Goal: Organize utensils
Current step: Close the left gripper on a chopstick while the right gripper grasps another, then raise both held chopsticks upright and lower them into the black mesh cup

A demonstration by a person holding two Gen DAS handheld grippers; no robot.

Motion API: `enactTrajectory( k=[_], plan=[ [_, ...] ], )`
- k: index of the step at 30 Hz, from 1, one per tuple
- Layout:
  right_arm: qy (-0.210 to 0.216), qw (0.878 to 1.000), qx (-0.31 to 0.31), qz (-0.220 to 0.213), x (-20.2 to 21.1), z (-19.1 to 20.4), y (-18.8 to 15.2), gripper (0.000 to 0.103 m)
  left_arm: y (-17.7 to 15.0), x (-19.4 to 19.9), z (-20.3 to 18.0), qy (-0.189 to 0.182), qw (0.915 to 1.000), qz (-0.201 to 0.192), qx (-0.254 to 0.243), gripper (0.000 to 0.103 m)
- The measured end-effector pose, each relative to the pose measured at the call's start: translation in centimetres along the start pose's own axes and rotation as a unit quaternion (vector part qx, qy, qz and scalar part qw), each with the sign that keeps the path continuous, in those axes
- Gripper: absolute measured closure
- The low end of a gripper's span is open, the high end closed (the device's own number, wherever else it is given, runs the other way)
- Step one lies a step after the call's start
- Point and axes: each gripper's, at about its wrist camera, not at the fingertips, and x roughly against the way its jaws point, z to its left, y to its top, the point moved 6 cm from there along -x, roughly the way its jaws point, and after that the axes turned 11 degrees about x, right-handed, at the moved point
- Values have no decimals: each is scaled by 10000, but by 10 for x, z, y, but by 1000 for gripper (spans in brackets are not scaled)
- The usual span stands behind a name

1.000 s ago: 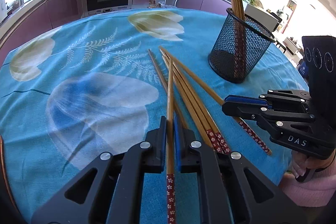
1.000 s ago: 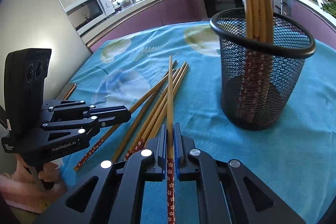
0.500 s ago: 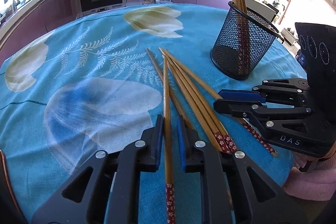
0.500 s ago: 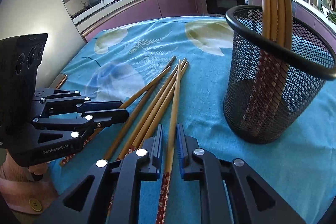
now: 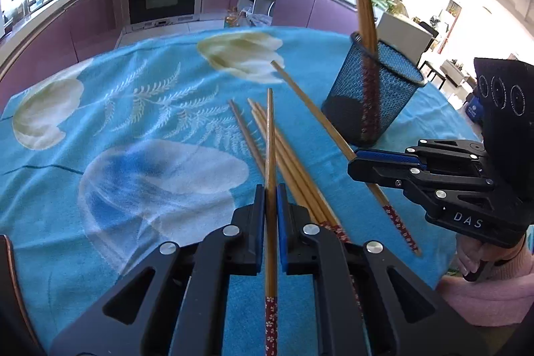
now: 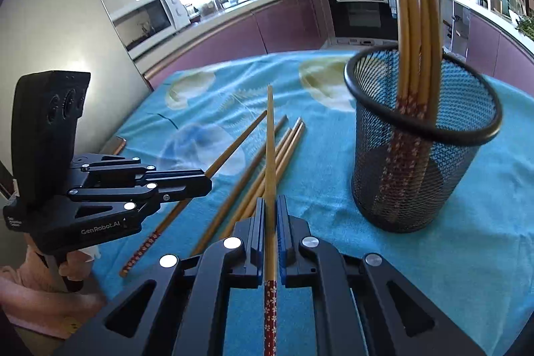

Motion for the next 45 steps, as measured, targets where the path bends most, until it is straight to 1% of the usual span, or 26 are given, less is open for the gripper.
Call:
enactTrajectory(
  k=[4,9,16,22,26,31,36,42,45],
  plan=[
    [100,9995,-85,-272,20,-3,4,97,8,21,-10,-257,9994,-208,-70,95],
    [109,9980,-177,-592,44,-10,9,97,17,47,-19,-648,9969,-436,-96,96],
    [55,9954,-156,-942,66,-15,18,97,29,76,-28,-944,9926,-748,-138,96],
    [20,9928,-73,-1193,82,-18,28,97,43,89,-35,-1154,9885,-974,-121,96],
    [-56,9905,25,-1373,95,-22,39,97,56,96,-45,-1274,9852,-1137,-172,96],
    [-233,9871,141,-1580,113,-30,54,97,79,102,-64,-1510,9791,-1349,-195,96],
    [-482,9828,244,-1769,131,-40,66,97,104,109,-85,-1665,9725,-1608,-270,96],
    [-741,9770,355,-1969,148,-52,80,97,126,113,-107,-1734,9674,-1804,-395,96],
    [-842,9751,387,-2015,149,-59,85,97,134,110,-116,-1719,9670,-1833,-429,96]
  ],
)
